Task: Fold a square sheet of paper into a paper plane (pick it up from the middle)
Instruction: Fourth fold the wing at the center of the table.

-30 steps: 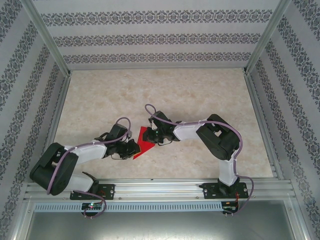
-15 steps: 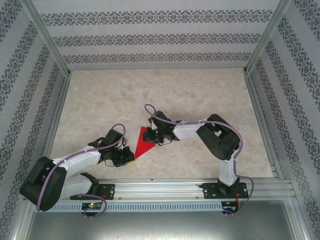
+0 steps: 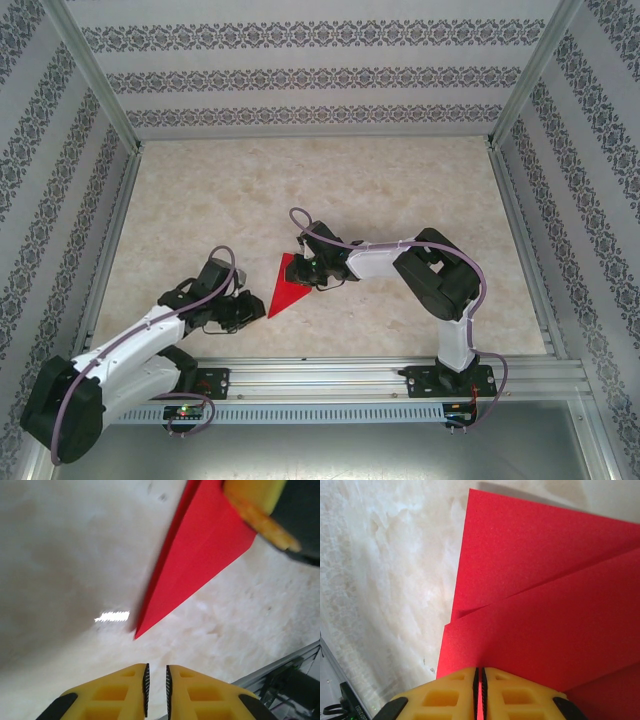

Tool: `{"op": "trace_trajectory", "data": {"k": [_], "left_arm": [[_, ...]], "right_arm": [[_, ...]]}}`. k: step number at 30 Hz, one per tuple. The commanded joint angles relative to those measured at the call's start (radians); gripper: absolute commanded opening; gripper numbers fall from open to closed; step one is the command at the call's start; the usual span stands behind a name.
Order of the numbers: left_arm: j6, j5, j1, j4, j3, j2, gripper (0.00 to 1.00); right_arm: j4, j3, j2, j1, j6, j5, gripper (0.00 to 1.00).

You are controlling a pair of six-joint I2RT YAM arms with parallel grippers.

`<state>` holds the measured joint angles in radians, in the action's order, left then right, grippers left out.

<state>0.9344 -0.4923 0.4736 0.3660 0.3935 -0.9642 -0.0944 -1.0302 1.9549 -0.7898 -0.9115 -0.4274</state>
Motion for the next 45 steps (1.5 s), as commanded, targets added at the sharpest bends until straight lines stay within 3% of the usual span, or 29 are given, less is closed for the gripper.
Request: {"op": "trace_trajectory", "data": {"k": [1, 8, 17, 22, 27, 37, 45], "left_arm": [[0.049, 0.012, -0.003, -0.171, 0.045, -0.088, 0.2], [0.021, -0.014, 0.0, -0.318, 0.137, -0.335, 0.2], [-0.008, -0.009, 0.007, -0.252, 0.149, -0.491, 0.16], [-0.065, 0.062, 0.007, -0.112, 0.177, -0.528, 0.1], [-0.072, 0.061, 0.007, -0.115, 0.166, -0.534, 0.09], [-0.084, 0.083, 0.007, -0.081, 0.17, -0.541, 0.05], [-0.088, 0.109, 0.007, -0.077, 0.122, -0.533, 0.05]], "right_arm": [[0.068, 0.015, 0.019, -0.006, 0.0, 0.075, 0.15], [0.065, 0.012, 0.018, -0.008, -0.004, 0.074, 0.15], [0.059, -0.026, -0.012, 0.008, 0.002, 0.031, 0.16], [0.054, -0.04, -0.086, 0.024, 0.037, 0.009, 0.17], [0.066, -0.059, -0.079, 0.004, 0.068, -0.029, 0.16], [0.015, -0.05, 0.045, -0.006, 0.026, 0.033, 0.12], [-0.057, 0.018, 0.049, 0.071, 0.011, 0.054, 0.13]]}}
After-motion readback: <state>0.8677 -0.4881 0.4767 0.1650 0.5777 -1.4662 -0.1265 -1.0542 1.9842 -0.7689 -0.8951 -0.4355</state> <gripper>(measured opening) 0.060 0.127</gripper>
